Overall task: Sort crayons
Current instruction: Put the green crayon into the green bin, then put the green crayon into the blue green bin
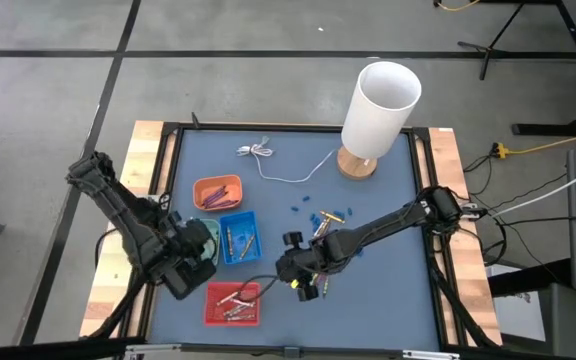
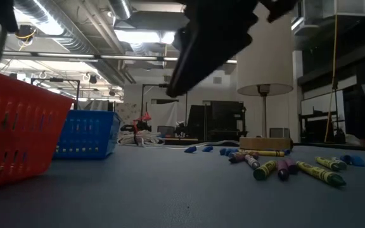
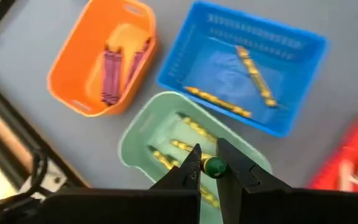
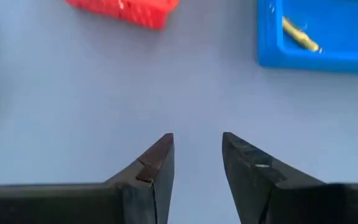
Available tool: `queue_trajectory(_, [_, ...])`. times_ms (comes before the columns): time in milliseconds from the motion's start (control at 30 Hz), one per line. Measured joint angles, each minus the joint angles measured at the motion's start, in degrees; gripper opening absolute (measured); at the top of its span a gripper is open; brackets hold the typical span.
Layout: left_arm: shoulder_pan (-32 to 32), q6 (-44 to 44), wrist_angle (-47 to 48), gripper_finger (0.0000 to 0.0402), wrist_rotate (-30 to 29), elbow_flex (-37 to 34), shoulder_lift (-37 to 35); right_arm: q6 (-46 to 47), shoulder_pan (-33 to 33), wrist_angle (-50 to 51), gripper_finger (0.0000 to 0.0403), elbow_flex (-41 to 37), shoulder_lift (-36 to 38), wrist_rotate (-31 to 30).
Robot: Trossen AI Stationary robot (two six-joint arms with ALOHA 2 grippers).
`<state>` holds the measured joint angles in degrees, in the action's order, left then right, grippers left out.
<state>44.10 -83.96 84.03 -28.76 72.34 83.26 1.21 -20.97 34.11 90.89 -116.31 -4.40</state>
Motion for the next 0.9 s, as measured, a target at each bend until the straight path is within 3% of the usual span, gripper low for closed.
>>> queue_trajectory(367, [-5.7,-2.3,-9.9,0.0017,7.3,-12.2,0.0,0.0,0.0,8.3,0.0133,0.0,0.0,3.4])
queue_trajectory(500, [-7.2,-3.0,-9.8,0.0033,7.6,-13.3,0.0,-0.1,-0.8,11.6,0.0133,0.0,0.0,7.2])
queue_trajectory(900, [-9.0,-2.6,-10.0,0.0091,10.4,-14.2,0.0,-5.0,-7.9,18.5,0.0133,0.0,0.0,7.5])
